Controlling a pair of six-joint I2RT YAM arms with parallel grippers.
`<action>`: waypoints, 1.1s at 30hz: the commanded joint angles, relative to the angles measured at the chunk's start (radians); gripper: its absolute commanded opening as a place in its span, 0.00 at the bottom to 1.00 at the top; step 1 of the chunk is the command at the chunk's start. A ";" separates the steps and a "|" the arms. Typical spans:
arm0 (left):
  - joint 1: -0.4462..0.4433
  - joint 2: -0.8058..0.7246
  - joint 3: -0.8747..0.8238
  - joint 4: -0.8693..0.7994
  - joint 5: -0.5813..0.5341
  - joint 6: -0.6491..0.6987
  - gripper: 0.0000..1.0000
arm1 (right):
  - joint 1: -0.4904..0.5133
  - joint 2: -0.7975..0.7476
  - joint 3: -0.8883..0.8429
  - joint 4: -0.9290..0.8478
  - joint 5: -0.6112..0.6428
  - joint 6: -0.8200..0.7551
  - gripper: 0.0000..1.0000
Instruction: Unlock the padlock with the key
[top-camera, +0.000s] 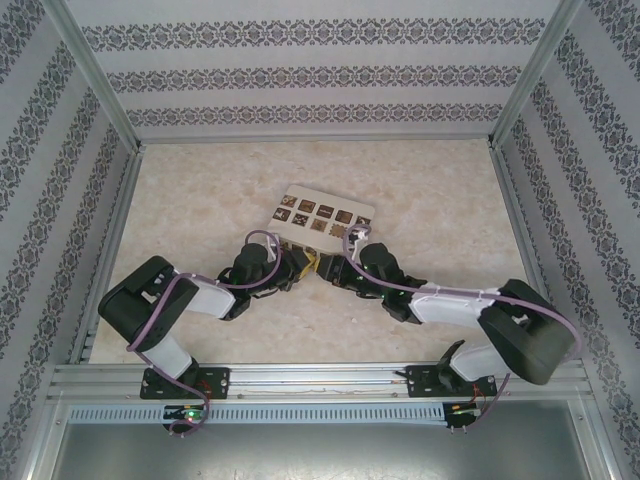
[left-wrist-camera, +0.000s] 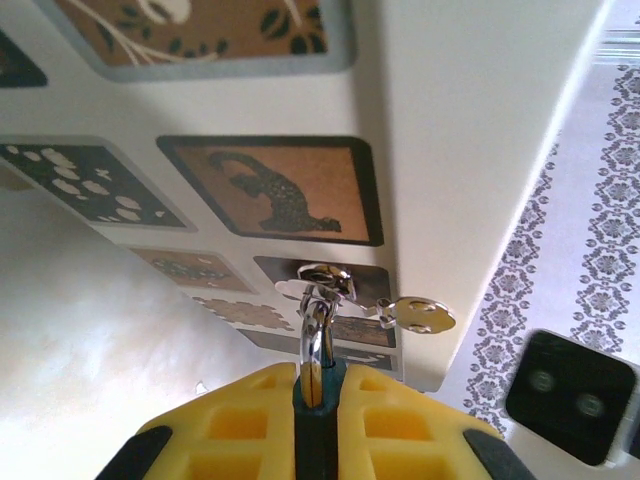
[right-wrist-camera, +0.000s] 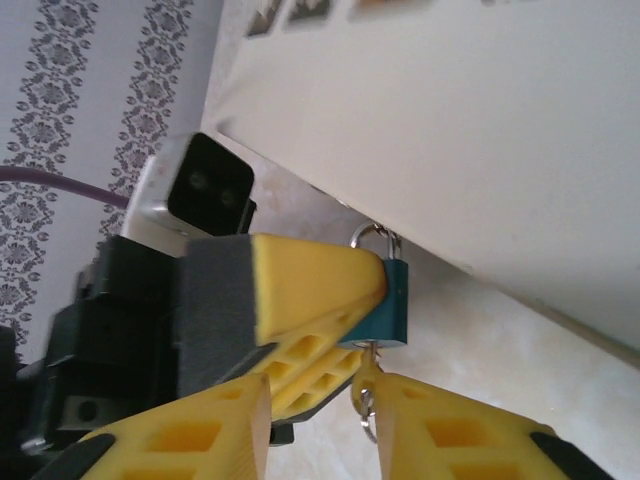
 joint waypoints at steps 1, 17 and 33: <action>-0.018 -0.049 0.034 -0.017 -0.010 0.015 0.11 | 0.000 -0.077 -0.012 -0.103 0.060 -0.116 0.35; -0.019 -0.196 0.066 -0.190 -0.039 -0.037 0.08 | 0.103 -0.430 0.036 -0.372 0.252 -1.015 0.40; -0.020 -0.295 0.111 -0.361 -0.062 -0.023 0.05 | 0.211 -0.318 0.115 -0.438 0.355 -1.776 0.47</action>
